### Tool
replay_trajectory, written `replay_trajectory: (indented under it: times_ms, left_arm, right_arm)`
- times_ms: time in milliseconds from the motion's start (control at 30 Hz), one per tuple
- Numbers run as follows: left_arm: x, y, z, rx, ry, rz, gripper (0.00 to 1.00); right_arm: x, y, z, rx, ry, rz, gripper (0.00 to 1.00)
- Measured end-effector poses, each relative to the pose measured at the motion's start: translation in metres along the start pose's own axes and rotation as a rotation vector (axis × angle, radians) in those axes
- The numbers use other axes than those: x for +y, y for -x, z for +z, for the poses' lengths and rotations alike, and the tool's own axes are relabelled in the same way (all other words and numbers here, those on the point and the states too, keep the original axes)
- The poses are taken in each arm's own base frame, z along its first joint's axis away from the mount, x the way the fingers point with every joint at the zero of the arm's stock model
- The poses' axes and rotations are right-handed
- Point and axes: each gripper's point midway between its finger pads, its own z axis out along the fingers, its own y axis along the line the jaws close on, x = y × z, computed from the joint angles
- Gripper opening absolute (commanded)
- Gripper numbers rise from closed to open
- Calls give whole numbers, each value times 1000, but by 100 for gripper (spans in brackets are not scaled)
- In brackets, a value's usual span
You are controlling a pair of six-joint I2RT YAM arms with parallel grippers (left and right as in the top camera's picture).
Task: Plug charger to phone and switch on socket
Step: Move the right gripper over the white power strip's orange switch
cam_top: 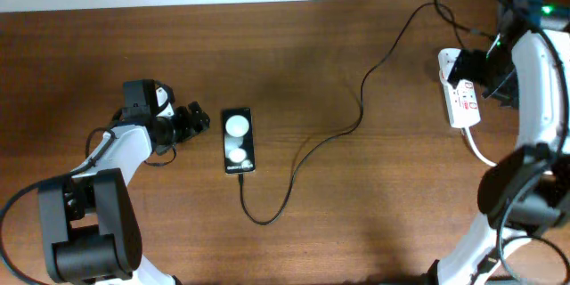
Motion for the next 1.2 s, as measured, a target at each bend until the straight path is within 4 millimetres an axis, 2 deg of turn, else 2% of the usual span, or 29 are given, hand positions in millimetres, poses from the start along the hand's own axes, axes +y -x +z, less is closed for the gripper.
replay_trajectory:
  times_ms: [33, 100, 233, 300, 433, 867, 1033, 1200]
  left_arm:
    - [0, 0, 0, 0, 0, 0, 99]
    - [0, 0, 0, 0, 0, 0, 99]
    - [0, 0, 0, 0, 0, 0, 99]
    - [0, 0, 0, 0, 0, 0, 99]
    - [0, 0, 0, 0, 0, 0, 99]
    - [0, 0, 0, 0, 0, 0, 99]
    - [0, 0, 0, 0, 0, 0, 99]
    - [0, 0, 0, 0, 0, 0, 99]
  right_arm:
    - [-3, 7, 13, 6, -14, 8, 99]
    - [-13, 20, 26, -13, -24, 50, 99]
    - [-54, 48, 43, -69, -27, 219, 99]
    - [-66, 57, 49, -89, -26, 268, 99]
    - [-56, 78, 62, -171, 33, 285, 99]
    - [-45, 65, 139, -190, 64, 378, 99]
    - [-45, 70, 144, -224, 77, 407, 99]
    - [-31, 77, 143, -238, 159, 403, 99]
